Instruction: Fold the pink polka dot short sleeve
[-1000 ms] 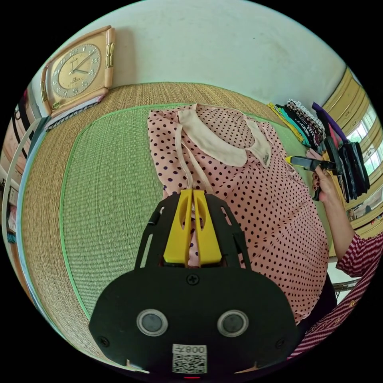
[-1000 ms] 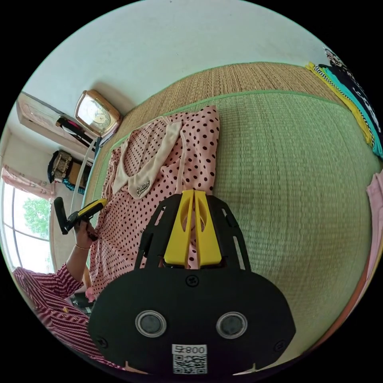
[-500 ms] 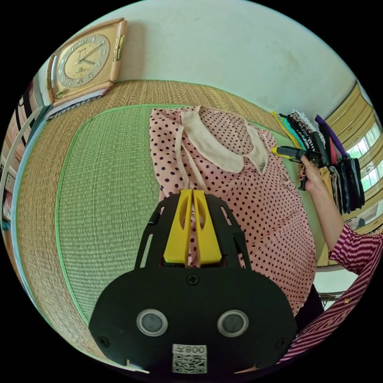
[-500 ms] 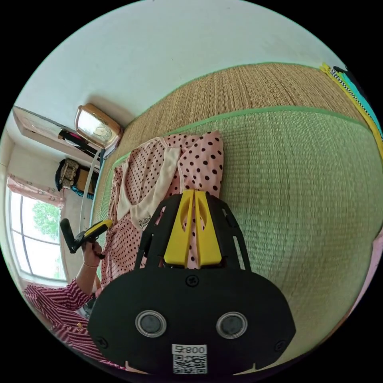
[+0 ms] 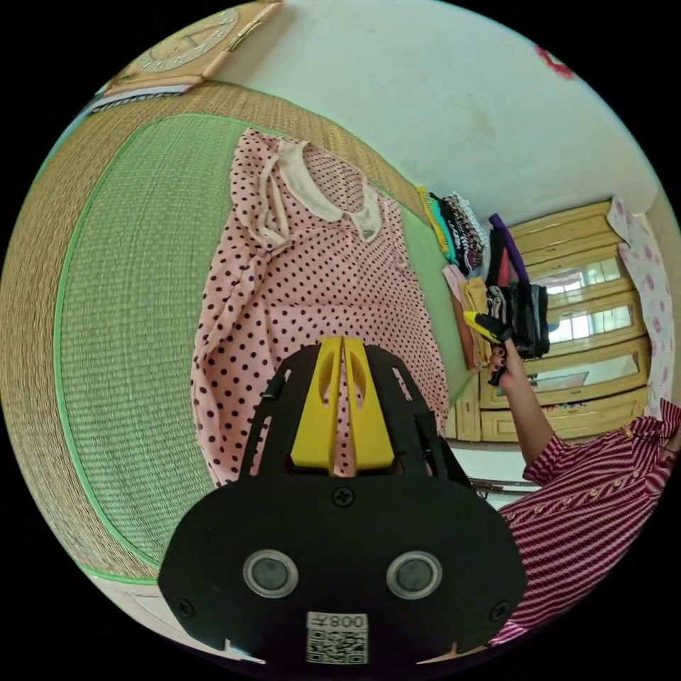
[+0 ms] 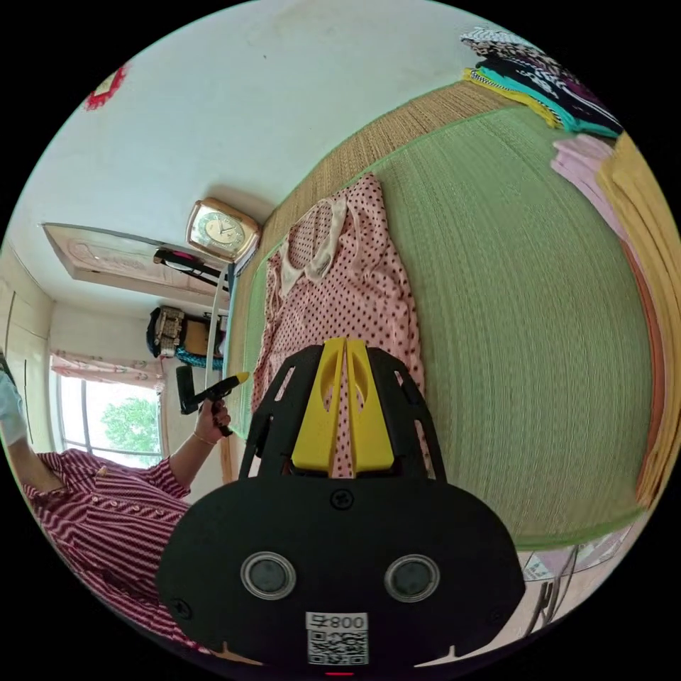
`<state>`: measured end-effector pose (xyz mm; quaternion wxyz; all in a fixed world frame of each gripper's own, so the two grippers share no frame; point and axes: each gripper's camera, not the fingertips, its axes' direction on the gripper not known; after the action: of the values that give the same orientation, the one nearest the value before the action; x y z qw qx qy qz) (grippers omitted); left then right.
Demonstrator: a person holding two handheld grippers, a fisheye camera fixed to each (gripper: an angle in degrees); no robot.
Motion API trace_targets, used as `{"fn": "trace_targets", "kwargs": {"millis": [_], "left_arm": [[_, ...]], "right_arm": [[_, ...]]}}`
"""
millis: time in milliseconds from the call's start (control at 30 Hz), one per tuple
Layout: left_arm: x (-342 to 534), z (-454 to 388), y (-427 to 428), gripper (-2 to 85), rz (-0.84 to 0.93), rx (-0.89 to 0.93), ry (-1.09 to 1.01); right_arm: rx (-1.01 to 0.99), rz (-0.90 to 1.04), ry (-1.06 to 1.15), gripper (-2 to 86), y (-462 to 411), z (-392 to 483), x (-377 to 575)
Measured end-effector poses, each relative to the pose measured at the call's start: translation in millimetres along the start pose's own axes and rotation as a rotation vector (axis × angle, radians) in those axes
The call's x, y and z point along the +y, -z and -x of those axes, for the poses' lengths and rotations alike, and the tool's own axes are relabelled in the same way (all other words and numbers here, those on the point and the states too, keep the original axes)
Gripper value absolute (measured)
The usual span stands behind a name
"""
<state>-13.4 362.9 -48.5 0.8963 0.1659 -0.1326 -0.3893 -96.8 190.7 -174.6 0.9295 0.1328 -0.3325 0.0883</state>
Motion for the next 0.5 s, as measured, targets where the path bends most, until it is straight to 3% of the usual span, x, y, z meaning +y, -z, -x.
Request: {"fn": "trace_targets", "kwargs": {"millis": [233, 500], "left_arm": [[51, 9, 5, 0.2, -0.111, 0.102, -0.030], [162, 71, 8, 0.7, -0.194, 0.105, 0.202]], "right_arm": [[-0.051, -0.033, -0.047, 0.1, 54, 7, 150], [-0.087, -0.062, -0.030, 0.1, 100, 10, 232]]}}
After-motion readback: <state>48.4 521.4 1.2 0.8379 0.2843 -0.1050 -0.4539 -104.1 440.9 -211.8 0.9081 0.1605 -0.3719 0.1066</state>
